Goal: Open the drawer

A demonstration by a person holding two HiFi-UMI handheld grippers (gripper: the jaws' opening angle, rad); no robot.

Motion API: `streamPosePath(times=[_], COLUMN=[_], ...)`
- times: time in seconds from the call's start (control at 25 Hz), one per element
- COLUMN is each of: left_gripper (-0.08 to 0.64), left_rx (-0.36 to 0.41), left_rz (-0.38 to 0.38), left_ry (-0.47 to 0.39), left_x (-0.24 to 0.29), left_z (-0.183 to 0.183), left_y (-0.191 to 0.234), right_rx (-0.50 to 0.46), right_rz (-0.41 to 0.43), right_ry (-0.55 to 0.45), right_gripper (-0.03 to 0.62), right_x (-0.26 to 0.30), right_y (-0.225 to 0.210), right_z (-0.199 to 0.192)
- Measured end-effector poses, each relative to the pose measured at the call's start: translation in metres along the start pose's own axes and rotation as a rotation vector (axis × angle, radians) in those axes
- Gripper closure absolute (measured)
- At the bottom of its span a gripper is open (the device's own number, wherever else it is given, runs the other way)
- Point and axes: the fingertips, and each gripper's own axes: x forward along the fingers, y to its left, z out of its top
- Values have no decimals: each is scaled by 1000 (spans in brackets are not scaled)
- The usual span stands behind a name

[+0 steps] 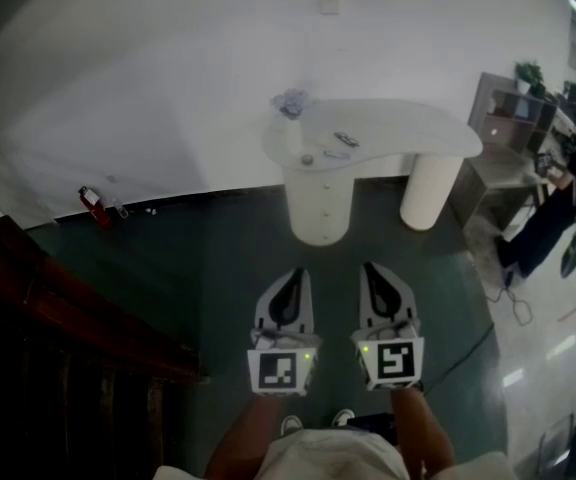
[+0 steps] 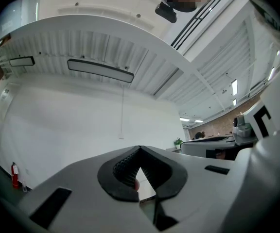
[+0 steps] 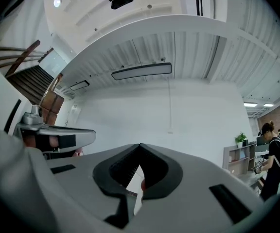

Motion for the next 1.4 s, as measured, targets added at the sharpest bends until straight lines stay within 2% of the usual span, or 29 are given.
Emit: streamPosePath(times=[0.8, 1.16, 1.4], left_gripper=[558, 558, 558], left_rx=[14, -9, -12], left_rz=[59, 49, 31], left_ry=[62, 60, 55], left_x=[42, 91, 134], left_z=[-35, -56, -67], left_y=[-46, -11, 33], right_rx=[56, 36, 20], right_rz=[40, 41, 38], right_ry=[46, 74, 92], right_gripper=[589, 589, 589], right_x=[8, 67, 129], right_y=[-66, -67, -57], right_z=[-42, -62, -69])
